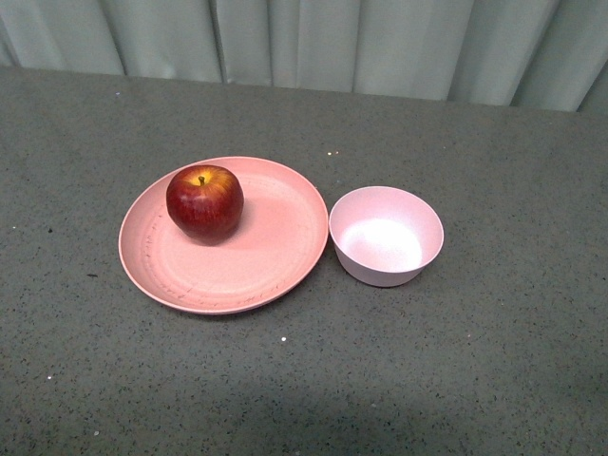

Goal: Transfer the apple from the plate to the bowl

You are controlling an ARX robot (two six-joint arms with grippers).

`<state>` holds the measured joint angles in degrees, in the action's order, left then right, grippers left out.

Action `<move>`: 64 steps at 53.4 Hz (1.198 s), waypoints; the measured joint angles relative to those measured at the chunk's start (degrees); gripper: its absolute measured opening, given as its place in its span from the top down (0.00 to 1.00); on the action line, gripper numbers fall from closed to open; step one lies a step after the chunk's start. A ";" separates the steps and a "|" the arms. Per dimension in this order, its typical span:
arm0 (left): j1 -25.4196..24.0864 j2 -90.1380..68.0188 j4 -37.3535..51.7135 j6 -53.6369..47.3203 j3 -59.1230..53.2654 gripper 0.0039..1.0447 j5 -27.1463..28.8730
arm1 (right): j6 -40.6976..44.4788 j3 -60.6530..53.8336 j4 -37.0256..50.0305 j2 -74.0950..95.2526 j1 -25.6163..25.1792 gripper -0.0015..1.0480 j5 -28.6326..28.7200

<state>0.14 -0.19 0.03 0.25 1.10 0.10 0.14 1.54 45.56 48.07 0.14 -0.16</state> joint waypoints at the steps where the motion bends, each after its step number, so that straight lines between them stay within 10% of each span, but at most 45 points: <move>1: 0.00 0.00 0.00 0.00 0.00 0.06 0.00 | 0.00 -0.15 -0.79 -0.92 0.00 0.99 0.04; 64: 0.00 0.00 0.00 0.00 0.00 0.06 0.00 | 0.00 -1.25 -34.80 -37.55 0.00 0.99 0.09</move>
<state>0.14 -0.19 0.03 0.25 1.10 0.10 0.14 0.30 10.76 10.52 0.14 -0.08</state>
